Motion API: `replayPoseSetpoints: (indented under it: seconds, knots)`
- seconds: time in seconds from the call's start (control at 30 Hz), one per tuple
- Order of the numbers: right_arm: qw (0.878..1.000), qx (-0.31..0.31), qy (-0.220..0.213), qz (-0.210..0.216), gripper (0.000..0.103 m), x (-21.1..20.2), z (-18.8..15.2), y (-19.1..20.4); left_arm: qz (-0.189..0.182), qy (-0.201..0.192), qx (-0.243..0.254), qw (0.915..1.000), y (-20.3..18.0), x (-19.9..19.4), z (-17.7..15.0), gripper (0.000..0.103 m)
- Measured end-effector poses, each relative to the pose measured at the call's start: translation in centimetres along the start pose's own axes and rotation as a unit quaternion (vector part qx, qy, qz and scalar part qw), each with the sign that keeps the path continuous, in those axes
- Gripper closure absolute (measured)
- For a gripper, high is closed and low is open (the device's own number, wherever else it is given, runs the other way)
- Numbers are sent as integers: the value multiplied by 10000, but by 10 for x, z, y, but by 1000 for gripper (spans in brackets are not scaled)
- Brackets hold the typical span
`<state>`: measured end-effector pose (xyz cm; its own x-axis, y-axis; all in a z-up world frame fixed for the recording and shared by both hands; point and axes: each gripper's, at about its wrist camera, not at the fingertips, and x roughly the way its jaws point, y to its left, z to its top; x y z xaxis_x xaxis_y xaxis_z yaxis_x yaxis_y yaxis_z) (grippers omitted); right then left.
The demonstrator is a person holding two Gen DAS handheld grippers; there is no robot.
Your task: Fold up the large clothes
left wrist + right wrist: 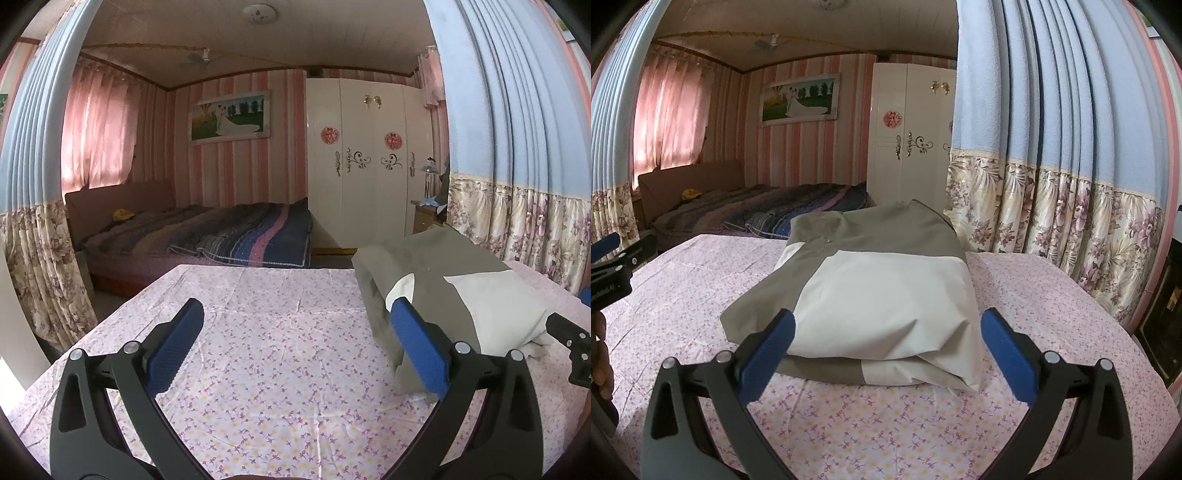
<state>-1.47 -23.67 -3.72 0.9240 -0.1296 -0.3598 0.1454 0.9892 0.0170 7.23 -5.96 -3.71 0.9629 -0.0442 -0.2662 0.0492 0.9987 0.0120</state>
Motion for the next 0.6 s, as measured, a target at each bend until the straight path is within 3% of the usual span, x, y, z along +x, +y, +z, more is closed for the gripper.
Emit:
replayPoseSetpoints:
  seconds: [0.6]
  knots:
    - [10000,-17,2,6,2,0,0,-2,34,34,14,10000,1,0,-2,3]
